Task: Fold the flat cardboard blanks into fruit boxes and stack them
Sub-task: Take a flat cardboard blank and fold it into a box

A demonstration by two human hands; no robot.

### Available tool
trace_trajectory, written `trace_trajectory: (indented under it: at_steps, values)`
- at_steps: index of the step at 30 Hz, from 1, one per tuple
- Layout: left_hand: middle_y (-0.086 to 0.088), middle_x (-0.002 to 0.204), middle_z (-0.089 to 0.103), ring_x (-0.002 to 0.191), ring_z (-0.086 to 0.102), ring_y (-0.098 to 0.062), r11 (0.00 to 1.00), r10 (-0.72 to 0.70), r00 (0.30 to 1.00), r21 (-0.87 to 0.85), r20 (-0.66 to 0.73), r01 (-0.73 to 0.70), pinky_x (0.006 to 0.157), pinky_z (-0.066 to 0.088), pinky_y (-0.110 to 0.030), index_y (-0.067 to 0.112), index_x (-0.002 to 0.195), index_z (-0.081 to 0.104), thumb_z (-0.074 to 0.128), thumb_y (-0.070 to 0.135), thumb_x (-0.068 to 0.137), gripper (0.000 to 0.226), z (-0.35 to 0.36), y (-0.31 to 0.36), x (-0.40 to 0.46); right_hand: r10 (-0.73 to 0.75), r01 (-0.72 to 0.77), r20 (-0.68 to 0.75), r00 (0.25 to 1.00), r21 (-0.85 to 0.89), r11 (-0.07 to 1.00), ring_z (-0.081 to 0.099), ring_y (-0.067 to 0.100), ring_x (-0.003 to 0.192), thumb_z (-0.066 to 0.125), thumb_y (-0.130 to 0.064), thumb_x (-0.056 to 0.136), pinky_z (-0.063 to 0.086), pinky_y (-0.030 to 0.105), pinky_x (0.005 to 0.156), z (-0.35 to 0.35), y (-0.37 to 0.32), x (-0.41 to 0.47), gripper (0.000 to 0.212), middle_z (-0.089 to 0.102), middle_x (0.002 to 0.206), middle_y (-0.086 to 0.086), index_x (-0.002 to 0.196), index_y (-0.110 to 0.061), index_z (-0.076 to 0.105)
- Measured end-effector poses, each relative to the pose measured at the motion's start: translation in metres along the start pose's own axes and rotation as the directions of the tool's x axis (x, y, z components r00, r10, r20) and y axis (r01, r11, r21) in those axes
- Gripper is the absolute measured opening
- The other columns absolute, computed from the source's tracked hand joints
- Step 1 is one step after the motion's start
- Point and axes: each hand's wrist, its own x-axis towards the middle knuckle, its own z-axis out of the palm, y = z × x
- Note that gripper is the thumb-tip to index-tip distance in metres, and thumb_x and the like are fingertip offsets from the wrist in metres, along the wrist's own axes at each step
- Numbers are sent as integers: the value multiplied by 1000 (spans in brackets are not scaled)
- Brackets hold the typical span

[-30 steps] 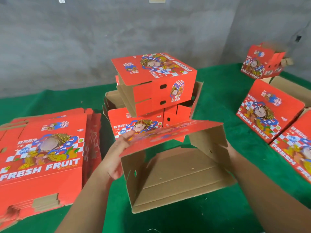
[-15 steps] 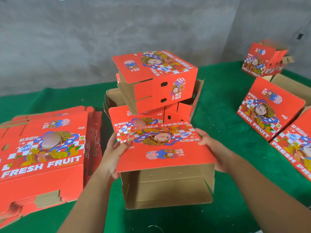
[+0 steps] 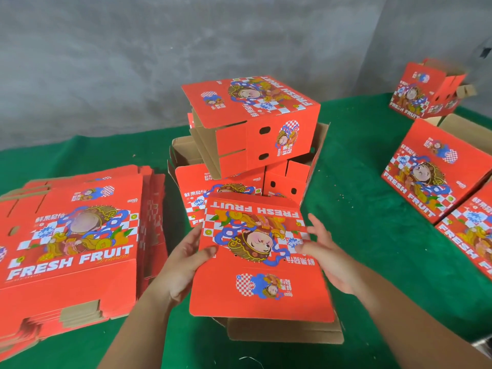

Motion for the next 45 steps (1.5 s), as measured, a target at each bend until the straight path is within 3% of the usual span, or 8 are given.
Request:
trace_trajectory:
  at_steps: [9, 11, 19, 24, 31, 38, 40, 45]
  values:
    - [12, 145, 60, 129, 62, -20, 986, 85, 996, 140, 15, -86, 93, 59, -36, 44, 144, 45, 66, 1, 96, 68, 0, -15, 3, 226, -122, -327, 918, 310, 943, 77, 18, 70, 67, -18, 94, 59, 39, 55, -12, 7, 14, 69, 76, 91, 14, 151, -32, 31]
    - [17, 145, 58, 130, 61, -18, 984, 95, 995, 152, 19, -97, 91, 58, -34, 49, 145, 42, 65, 2, 98, 71, 0, -22, 4, 229, -131, -308, 923, 310, 942, 77, 19, 69, 68, -21, 93, 57, 36, 47, -12, 5, 15, 57, 76, 106, 19, 139, -32, 36]
    - [30, 151, 47, 134, 54, -2, 927, 194, 980, 316, 52, -200, 92, 56, -23, 56, 152, 33, 70, 16, 98, 76, 6, -28, 1, 4, -30, -452, 892, -50, 998, 62, 21, 118, 69, -46, 90, 49, 51, 104, -11, 6, 9, 81, 61, 116, -20, 159, -29, 30]
    - [22, 155, 46, 141, 49, -11, 883, 225, 974, 415, 39, -220, 108, 50, -42, 51, 153, 36, 71, 22, 97, 72, 4, -29, -7, -136, 111, -493, 859, -80, 991, 72, 14, 103, 69, -38, 94, 58, 43, 87, -11, 7, -4, 73, 70, 120, -13, 157, -31, 33]
    - [19, 163, 35, 152, 29, -5, 801, 378, 926, 502, 0, -326, 118, 29, -27, 45, 158, 31, 76, 43, 91, 81, 3, -39, -12, -263, 301, -454, 852, 13, 954, 65, -2, 70, 76, -49, 75, 53, 18, 57, -21, 18, -28, 93, 66, 133, -15, 156, -40, 32]
    - [15, 160, 41, 150, 37, -18, 895, 382, 911, 307, -154, -323, 118, 33, -60, 60, 151, 31, 76, 38, 87, 81, 5, -48, -9, -358, 319, -370, 857, -162, 934, 71, -1, 105, 80, -38, 85, 59, 17, 76, 1, 17, -19, 88, 62, 127, -34, 152, -54, 27]
    - [19, 149, 53, 141, 50, -18, 907, 384, 891, 279, -243, -315, 112, 43, -57, 66, 145, 33, 77, 32, 87, 81, 11, -49, -9, -346, 291, -313, 885, -210, 934, 68, -7, 105, 82, -29, 87, 55, 19, 87, 7, 21, -15, 83, 64, 125, -34, 137, -72, 32]
    - [21, 123, 55, 117, 59, 0, 857, 405, 845, 466, -349, -219, 98, 49, -25, 58, 155, 12, 72, 34, 94, 90, 14, -50, -12, -258, 199, -254, 932, -236, 951, 72, 3, 107, 80, -32, 89, 59, 39, 93, 1, 36, -27, 99, 61, 140, -23, 158, -50, 12]
